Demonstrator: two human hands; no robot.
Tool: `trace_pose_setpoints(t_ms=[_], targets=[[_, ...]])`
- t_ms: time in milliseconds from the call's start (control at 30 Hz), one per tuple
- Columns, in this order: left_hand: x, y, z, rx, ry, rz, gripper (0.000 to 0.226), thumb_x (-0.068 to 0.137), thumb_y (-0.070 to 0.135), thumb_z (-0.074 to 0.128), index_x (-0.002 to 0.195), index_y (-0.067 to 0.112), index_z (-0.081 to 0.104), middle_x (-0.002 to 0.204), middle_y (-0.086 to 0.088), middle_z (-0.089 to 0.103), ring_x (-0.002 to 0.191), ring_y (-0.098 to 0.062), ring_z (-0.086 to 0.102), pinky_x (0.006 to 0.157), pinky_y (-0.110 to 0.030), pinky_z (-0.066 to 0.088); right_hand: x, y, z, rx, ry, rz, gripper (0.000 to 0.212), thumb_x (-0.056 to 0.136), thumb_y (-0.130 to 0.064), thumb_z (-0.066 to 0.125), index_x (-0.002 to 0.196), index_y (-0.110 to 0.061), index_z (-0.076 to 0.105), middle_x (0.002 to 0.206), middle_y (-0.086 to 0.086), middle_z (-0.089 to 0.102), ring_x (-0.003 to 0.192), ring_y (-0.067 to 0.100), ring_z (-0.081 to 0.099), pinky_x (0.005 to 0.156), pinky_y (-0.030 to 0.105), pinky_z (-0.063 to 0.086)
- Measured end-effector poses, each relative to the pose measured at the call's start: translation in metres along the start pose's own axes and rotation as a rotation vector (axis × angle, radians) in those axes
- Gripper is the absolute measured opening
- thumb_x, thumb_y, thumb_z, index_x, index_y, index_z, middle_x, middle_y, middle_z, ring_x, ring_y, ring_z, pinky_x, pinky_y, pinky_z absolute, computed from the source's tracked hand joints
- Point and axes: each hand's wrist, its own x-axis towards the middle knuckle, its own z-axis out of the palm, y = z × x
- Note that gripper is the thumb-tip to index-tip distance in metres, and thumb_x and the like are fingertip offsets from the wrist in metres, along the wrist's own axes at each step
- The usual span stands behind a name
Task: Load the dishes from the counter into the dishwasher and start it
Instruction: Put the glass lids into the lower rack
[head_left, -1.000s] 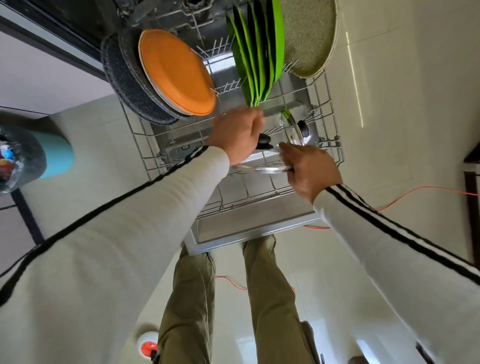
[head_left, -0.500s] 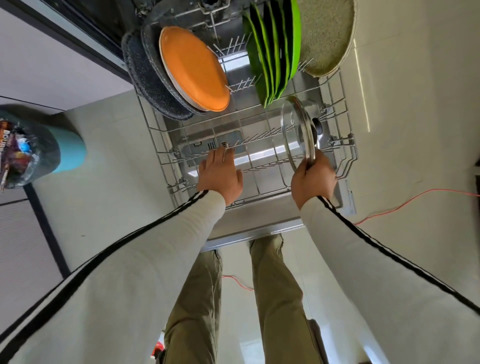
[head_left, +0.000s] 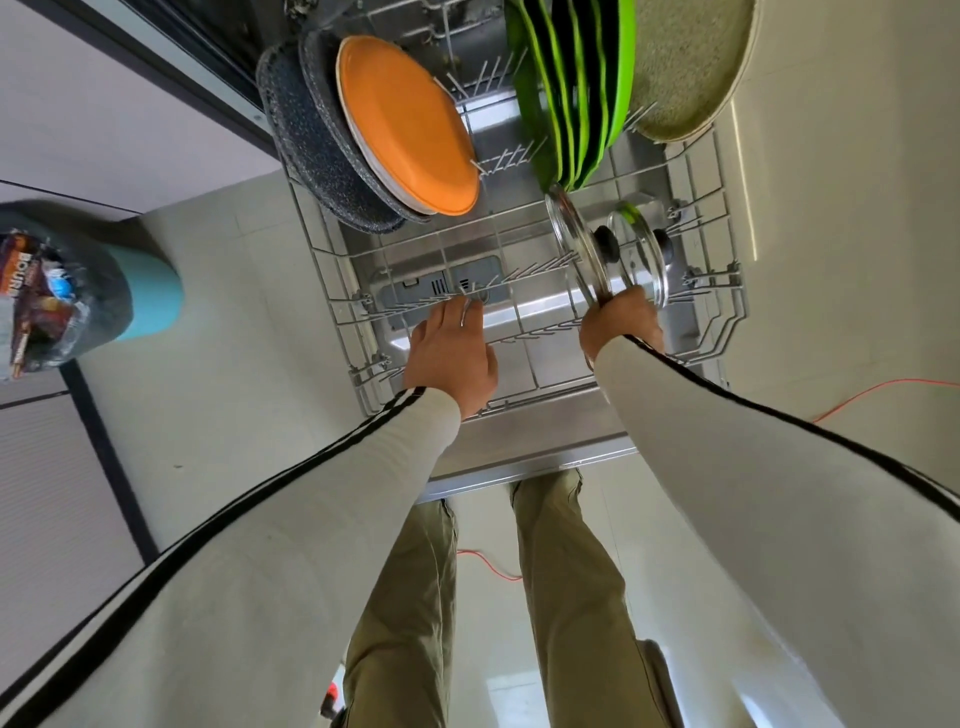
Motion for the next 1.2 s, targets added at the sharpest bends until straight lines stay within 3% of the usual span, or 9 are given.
trace_pose_setpoints(t_ms=[133,300,367,467,600,700,767,1033,1200], targets=[[0.001,-0.004,0.005,-0.004,0.001,-0.006,0.062,0.099,0.033,0.046,0.154,0.015,0.024,0.158,-0.007,0.028,0.147,-0.027,0.022,0.118,-0.044,0.024,0.013,0.02,0.009,0.007,-0.123,-0.015,0.047,0.099,-0.043,0.048,0.13,-0.008,0.046,0.124,0.016,0.063,0.113,0.037,0.061,0.09,0.042,0.048],[-0.006,-0.007,0.005,0.02,-0.045,-0.015,0.062,0.099,0.033,0.044,0.155,0.015,0.023,0.161,-0.007,0.024,0.149,-0.028,0.02,0.12,-0.046,0.024,0.01,0.031,0.007,-0.038,-0.128,-0.074,0.059,0.094,-0.054,0.05,0.133,-0.01,0.047,0.126,0.014,0.062,0.112,0.035,0.061,0.086,0.038,0.048],[-0.011,-0.006,-0.001,0.034,-0.046,-0.019,0.062,0.1,0.033,0.044,0.155,0.014,0.022,0.161,-0.008,0.024,0.149,-0.027,0.02,0.12,-0.045,0.023,0.0,0.036,0.003,-0.032,-0.129,-0.083,0.061,0.093,-0.053,0.054,0.134,-0.009,0.046,0.128,0.013,0.06,0.113,0.034,0.06,0.083,0.036,0.046],[-0.022,-0.002,-0.016,0.029,-0.035,-0.011,0.061,0.1,0.032,0.043,0.154,0.013,0.023,0.161,-0.008,0.025,0.148,-0.027,0.021,0.12,-0.044,0.022,-0.025,0.039,-0.008,-0.063,-0.101,-0.13,0.059,0.09,-0.043,0.058,0.136,-0.008,0.043,0.133,0.014,0.055,0.119,0.033,0.055,0.093,0.042,0.047],[-0.057,0.006,-0.049,-0.022,-0.013,-0.023,0.058,0.102,0.031,0.04,0.155,0.012,0.024,0.162,-0.008,0.024,0.149,-0.026,0.021,0.121,-0.043,0.021,-0.087,0.041,-0.035,-0.25,0.101,-0.372,0.068,0.089,-0.032,0.055,0.146,-0.007,0.028,0.149,0.017,0.038,0.137,0.034,0.037,0.11,0.047,0.037],[-0.102,0.008,-0.082,-0.086,0.006,-0.057,0.06,0.104,0.035,0.035,0.157,0.013,0.019,0.164,-0.006,0.018,0.151,-0.025,0.015,0.123,-0.044,0.016,-0.137,0.038,-0.063,-0.353,0.094,-0.577,0.077,0.094,-0.034,0.049,0.156,-0.011,0.01,0.164,0.014,0.008,0.151,0.031,0.009,0.122,0.045,0.015],[-0.138,0.008,-0.104,-0.123,0.043,-0.087,0.06,0.105,0.037,0.033,0.157,0.013,0.016,0.165,-0.005,0.014,0.152,-0.024,0.012,0.124,-0.043,0.013,-0.171,0.033,-0.083,-0.371,0.071,-0.676,0.075,0.097,-0.033,0.045,0.157,-0.013,0.004,0.165,0.011,-0.001,0.152,0.029,0.001,0.123,0.042,0.007],[-0.28,-0.021,-0.153,-0.24,0.194,-0.212,0.062,0.105,0.042,0.029,0.158,0.014,0.013,0.166,-0.004,0.01,0.153,-0.021,0.009,0.124,-0.041,0.011,-0.314,0.0,-0.133,-0.427,0.111,-1.069,0.065,0.099,-0.028,0.04,0.157,-0.014,0.015,0.165,0.007,0.007,0.152,0.024,0.005,0.122,0.036,0.004],[-0.353,-0.08,-0.173,-0.182,0.274,-0.217,0.063,0.105,0.045,0.024,0.159,0.015,0.01,0.167,-0.003,0.003,0.153,-0.02,0.002,0.125,-0.043,0.002,-0.403,-0.038,-0.122,-0.505,0.148,-1.238,0.062,0.101,-0.031,0.037,0.158,-0.017,0.014,0.166,0.005,0.005,0.153,0.022,0.002,0.124,0.039,0.008]])
